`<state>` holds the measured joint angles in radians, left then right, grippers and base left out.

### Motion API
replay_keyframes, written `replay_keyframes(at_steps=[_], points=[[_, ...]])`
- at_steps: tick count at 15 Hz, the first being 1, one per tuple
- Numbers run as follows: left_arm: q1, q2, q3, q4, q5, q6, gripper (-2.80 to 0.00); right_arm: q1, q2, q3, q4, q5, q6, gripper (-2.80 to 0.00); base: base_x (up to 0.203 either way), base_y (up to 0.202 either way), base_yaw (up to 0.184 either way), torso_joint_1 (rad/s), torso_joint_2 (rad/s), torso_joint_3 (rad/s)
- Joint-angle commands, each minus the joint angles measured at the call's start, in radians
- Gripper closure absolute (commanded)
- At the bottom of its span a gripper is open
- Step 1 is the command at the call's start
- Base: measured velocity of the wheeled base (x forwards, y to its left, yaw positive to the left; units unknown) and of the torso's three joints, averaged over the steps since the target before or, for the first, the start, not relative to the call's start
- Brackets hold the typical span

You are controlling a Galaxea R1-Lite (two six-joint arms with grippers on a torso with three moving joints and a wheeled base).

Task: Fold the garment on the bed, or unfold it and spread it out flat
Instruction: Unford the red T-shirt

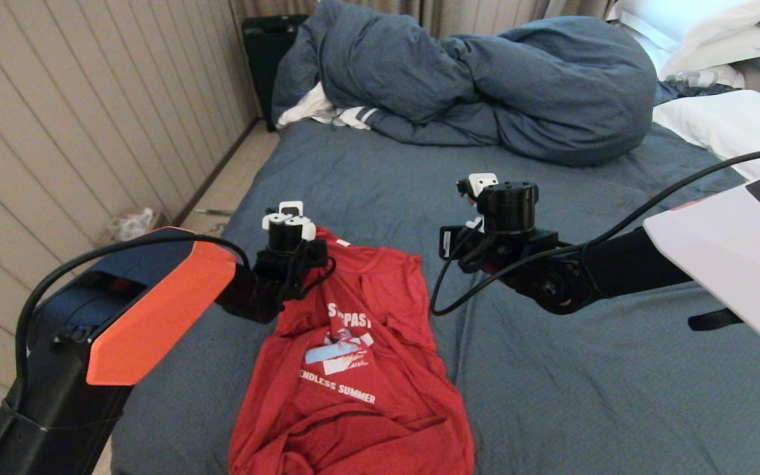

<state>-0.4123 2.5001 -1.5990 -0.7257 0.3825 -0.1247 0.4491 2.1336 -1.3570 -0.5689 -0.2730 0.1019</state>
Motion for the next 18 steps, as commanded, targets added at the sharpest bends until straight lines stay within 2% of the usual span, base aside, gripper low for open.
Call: replay_keyframes(at_steps=[1, 9, 10, 13, 18], points=[[0.006, 0.046, -0.053, -0.005, 0.019, 0.008, 0.00, 0.000, 0.002, -0.001, -0.003, -0.002, 0.001, 0.00, 0.000, 0.000, 0.000, 0.000, 0.00, 0.000], [0.014, 0.060, -0.079, 0.026, 0.038, 0.022, 0.00, 0.002, -0.001, 0.003, -0.003, -0.002, -0.002, 0.00, 0.000, 0.000, 0.000, 0.000, 0.00, 0.000], [0.014, 0.055, -0.081, 0.031, 0.045, 0.022, -2.80, 0.002, -0.003, 0.003, -0.003, -0.002, -0.002, 0.00, 0.000, 0.000, 0.000, 0.000, 0.00, 0.000], [0.014, -0.006, -0.045, 0.030, 0.053, 0.022, -2.80, 0.000, -0.008, 0.006, -0.003, 0.000, -0.002, 0.00, 0.000, 0.000, 0.000, 0.000, 0.00, 0.000], [0.014, -0.231, 0.228, 0.014, 0.043, 0.011, -2.80, 0.001, -0.024, 0.004, 0.031, 0.000, -0.003, 0.00, 0.000, 0.000, 0.000, 0.000, 0.00, 0.000]])
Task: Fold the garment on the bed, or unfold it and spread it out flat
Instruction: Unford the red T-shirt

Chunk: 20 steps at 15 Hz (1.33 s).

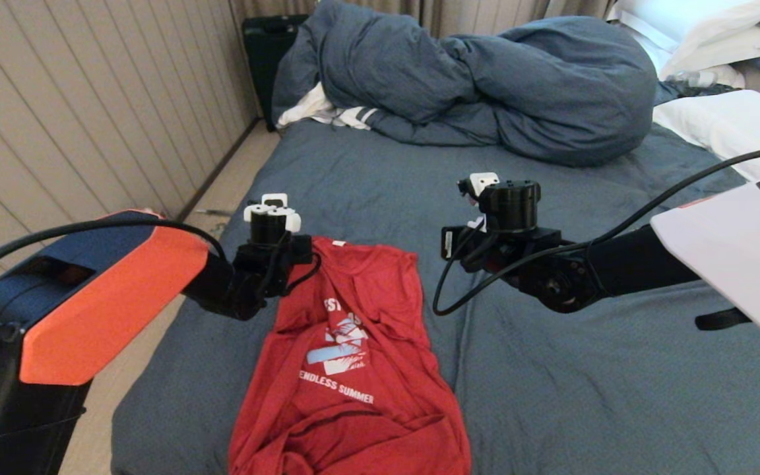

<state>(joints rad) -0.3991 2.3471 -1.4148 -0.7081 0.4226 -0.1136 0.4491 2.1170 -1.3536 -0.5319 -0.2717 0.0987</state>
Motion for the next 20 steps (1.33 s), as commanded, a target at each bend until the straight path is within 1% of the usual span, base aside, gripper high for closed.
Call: replay_keyframes(at_steps=[1, 3, 4, 5, 6, 7, 8, 9, 10, 11, 12, 13, 14, 16, 20], points=[[0.000, -0.125, 0.114, -0.005, 0.002, -0.009, -2.80, 0.002, -0.025, 0.005, 0.025, -0.002, 0.003, 0.00, 0.000, 0.000, 0.000, 0.000, 0.00, 0.000], [-0.018, -0.223, 0.268, -0.005, -0.001, -0.035, -2.80, 0.006, -0.062, 0.022, 0.087, -0.004, 0.023, 0.00, 0.000, 0.000, 0.000, 0.000, 0.00, 0.000], [-0.042, -0.268, 0.345, 0.000, -0.003, -0.047, -2.80, 0.010, -0.091, 0.039, 0.140, -0.003, 0.053, 0.00, 0.000, 0.000, 0.000, 0.000, 0.00, 0.000], [-0.087, -0.299, 0.422, 0.004, -0.006, -0.057, -2.80, 0.019, -0.111, 0.063, 0.218, -0.002, 0.091, 0.00, 0.000, 0.000, 0.000, 0.000, 0.00, 0.000], [-0.141, -0.323, 0.486, 0.008, -0.008, -0.067, -1.73, 0.040, -0.125, 0.091, 0.289, -0.001, 0.129, 0.00, 0.000, 0.000, 0.000, 0.000, 0.00, 0.000], [-0.187, -0.355, 0.533, 0.013, -0.009, -0.079, 0.00, 0.062, -0.140, 0.122, 0.334, 0.001, 0.158, 0.00, 0.000, 0.000, 0.000, 0.000, 0.00, 0.000], [-0.217, -0.390, 0.558, 0.029, -0.009, -0.105, 0.00, 0.081, -0.152, 0.151, 0.359, 0.001, 0.180, 0.00, 0.000, 0.000, 0.000, 0.000, 0.00, 0.000], [-0.239, -0.433, 0.566, 0.073, -0.011, -0.145, 0.00, 0.098, -0.166, 0.188, 0.365, 0.002, 0.188, 0.00, 0.000, 0.000, 0.000, 0.000, 0.00, 0.000], [-0.261, -0.477, 0.567, 0.157, -0.023, -0.197, 0.00, 0.118, -0.185, 0.223, 0.367, 0.002, 0.191, 0.00, 0.000, 0.000, 0.000, 0.000, 0.00, 0.000], [-0.280, -0.515, 0.565, 0.260, -0.068, -0.260, 0.00, 0.143, -0.201, 0.257, 0.368, 0.003, 0.194, 0.00, 0.000, 0.000, 0.000, 0.000, 0.00, 0.000], [-0.294, -0.533, 0.563, 0.337, -0.148, -0.335, 0.00, 0.172, -0.205, 0.290, 0.369, 0.005, 0.203, 0.00, 0.000, 0.000, 0.000, 0.000, 0.00, 0.000], [-0.302, -0.530, 0.568, 0.363, -0.184, -0.380, 0.00, 0.200, -0.206, 0.320, 0.369, 0.009, 0.219, 0.00, 0.000, 0.000, 0.000, 0.000, 0.00, 0.000], [-0.303, -0.516, 0.576, 0.366, -0.195, -0.396, 0.00, 0.229, -0.203, 0.347, 0.369, 0.018, 0.238, 0.00, 0.000, 0.000, 0.000, 0.000, 0.00, 0.000], [-0.303, -0.466, 0.594, 0.355, -0.195, -0.396, 0.00, 0.275, -0.190, 0.388, 0.368, 0.049, 0.251, 0.00, 0.000, 0.000, 0.000, 0.000, 0.00, 0.000], [-0.303, -0.354, 0.608, 0.236, -0.184, -0.391, 0.00, 0.309, -0.100, 0.392, 0.363, 0.066, 0.265, 0.00, 0.000, 0.000, 0.000, 0.000, 0.00, 0.000]])
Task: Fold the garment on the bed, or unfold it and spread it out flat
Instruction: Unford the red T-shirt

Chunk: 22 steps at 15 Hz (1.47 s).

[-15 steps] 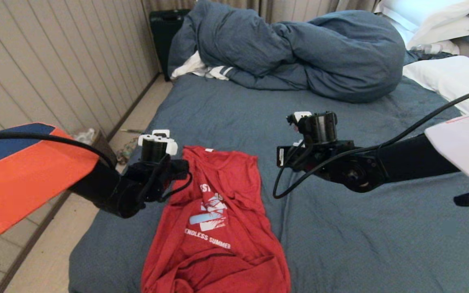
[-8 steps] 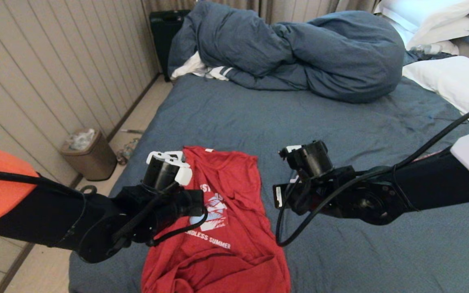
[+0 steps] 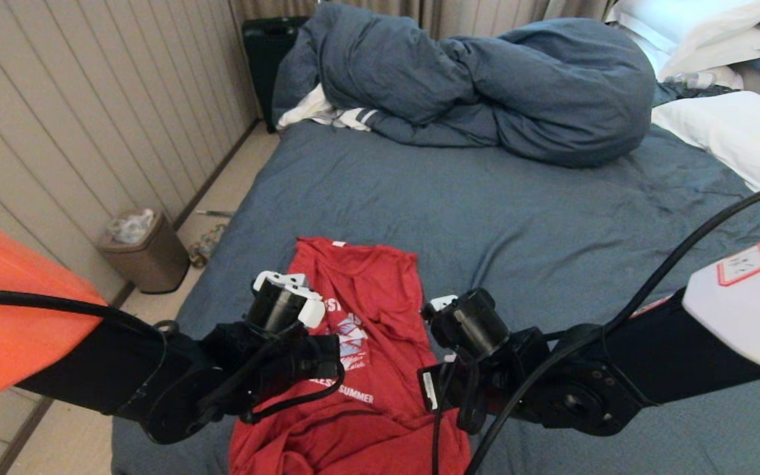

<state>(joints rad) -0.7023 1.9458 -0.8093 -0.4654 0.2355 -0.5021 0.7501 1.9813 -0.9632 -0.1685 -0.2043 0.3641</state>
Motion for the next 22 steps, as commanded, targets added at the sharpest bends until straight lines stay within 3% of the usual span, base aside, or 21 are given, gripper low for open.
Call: replay_keyframes(at_steps=[1, 8, 14, 22], points=[[0.000, 0.068, 0.011, -0.035, 0.003, -0.006, 0.00, 0.018, 0.054, 0.007, -0.004, 0.000, 0.008, 0.00, 0.000, 0.000, 0.000, 0.000, 0.00, 0.000], [0.020, 0.159, 0.027, -0.208, 0.025, -0.007, 0.00, 0.041, 0.105, 0.075, -0.065, 0.005, 0.019, 0.00, 0.000, 0.000, 0.000, 0.000, 0.00, 0.000], [0.032, 0.168, 0.019, -0.210, 0.025, -0.013, 0.00, 0.092, 0.093, 0.217, -0.145, 0.005, 0.022, 0.00, 0.000, 0.000, 0.000, 0.000, 0.00, 0.000], [0.046, 0.153, -0.002, -0.205, 0.027, -0.007, 0.00, 0.195, 0.109, 0.541, -0.438, 0.003, 0.024, 0.00, 0.000, 0.000, 0.000, 0.000, 0.00, 0.000]])
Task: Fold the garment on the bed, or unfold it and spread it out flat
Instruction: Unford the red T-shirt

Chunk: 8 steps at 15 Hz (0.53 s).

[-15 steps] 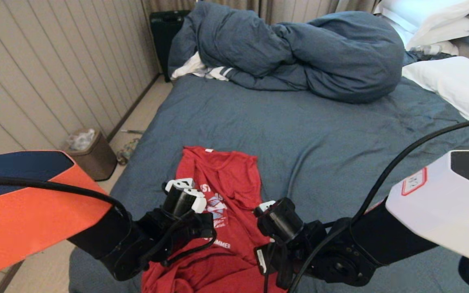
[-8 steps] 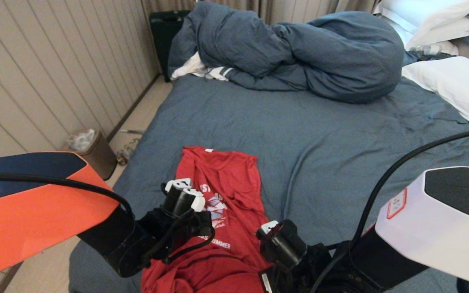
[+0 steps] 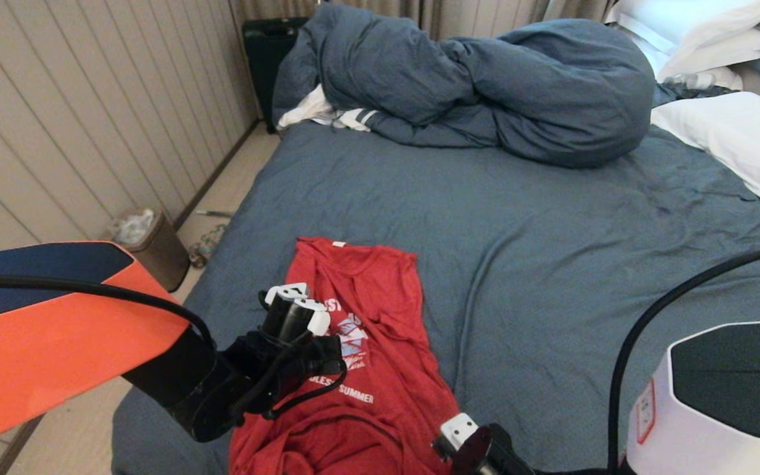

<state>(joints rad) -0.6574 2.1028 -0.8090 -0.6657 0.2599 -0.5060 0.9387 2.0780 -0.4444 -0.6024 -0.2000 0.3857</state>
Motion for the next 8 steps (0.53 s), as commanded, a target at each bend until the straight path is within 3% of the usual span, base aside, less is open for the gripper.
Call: replay_keyframes(at_steps=[1, 4, 8], points=[[0.001, -0.007, -0.001, -0.005, 0.002, -0.003, 0.00, 0.016, 0.017, 0.056, -0.041, -0.001, 0.002, 0.00, 0.000, 0.000, 0.000, 0.000, 0.00, 0.000], [0.001, -0.022, 0.004, -0.002, 0.002, -0.004, 0.00, 0.022, -0.002, 0.125, -0.185, -0.009, 0.024, 0.00, 0.000, 0.000, 0.000, 0.000, 0.00, 0.000], [-0.002, -0.058, 0.014, 0.011, 0.002, -0.001, 0.00, -0.030, -0.171, 0.098, -0.223, -0.012, -0.003, 0.00, 0.000, 0.000, 0.000, 0.000, 0.00, 0.000]])
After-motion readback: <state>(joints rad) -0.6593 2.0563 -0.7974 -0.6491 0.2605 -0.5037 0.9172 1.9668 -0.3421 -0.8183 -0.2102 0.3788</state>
